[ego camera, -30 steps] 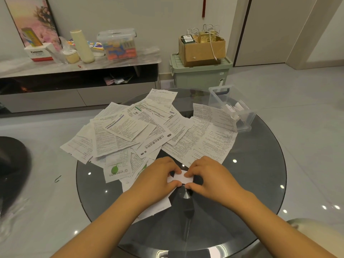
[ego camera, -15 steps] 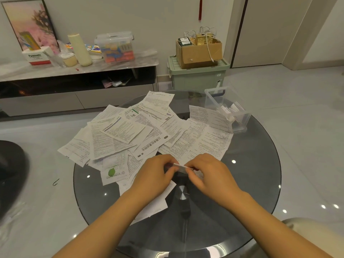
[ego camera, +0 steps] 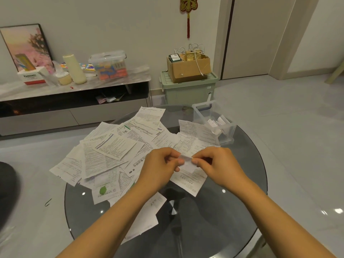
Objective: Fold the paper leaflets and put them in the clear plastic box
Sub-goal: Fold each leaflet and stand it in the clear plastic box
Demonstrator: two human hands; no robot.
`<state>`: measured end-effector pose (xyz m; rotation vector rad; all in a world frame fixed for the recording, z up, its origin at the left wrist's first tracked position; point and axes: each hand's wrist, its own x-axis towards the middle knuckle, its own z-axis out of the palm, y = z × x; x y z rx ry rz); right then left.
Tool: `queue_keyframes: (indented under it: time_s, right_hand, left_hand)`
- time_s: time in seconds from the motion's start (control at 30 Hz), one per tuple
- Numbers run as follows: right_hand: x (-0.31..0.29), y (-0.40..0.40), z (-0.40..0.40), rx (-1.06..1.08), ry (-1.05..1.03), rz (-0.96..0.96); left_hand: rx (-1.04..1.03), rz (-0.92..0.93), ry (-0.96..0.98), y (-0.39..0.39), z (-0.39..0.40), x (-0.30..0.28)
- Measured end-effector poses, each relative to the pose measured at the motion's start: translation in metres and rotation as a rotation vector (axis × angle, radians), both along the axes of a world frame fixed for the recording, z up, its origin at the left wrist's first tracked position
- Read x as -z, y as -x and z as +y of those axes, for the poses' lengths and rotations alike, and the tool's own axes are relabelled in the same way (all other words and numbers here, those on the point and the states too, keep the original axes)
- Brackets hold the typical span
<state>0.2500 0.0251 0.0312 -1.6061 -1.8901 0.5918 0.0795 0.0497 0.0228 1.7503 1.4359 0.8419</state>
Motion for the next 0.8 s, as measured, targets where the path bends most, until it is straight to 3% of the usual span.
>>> queue_keyframes:
  time_s: [0.2,0.47,0.6,0.8]
  right_hand:
    - [-0.010,-0.022,0.016,0.094,-0.001,0.019]
    - [-0.028,-0.058,0.044,0.300,-0.154,0.040]
    - [-0.031,-0.079,0.067,0.474,-0.225,0.083]
    - [-0.025,-0.095,0.104,0.567,-0.236,0.020]
  left_hand:
    - [0.079,-0.027,-0.019,-0.026,0.025,-0.014]
    - [0.113,-0.128,-0.173,-0.068,0.066,-0.023]
    - [0.141,0.018,-0.299,-0.093,0.094,-0.023]
    - [0.419,0.502,-0.435,-0.119,0.131,-0.016]
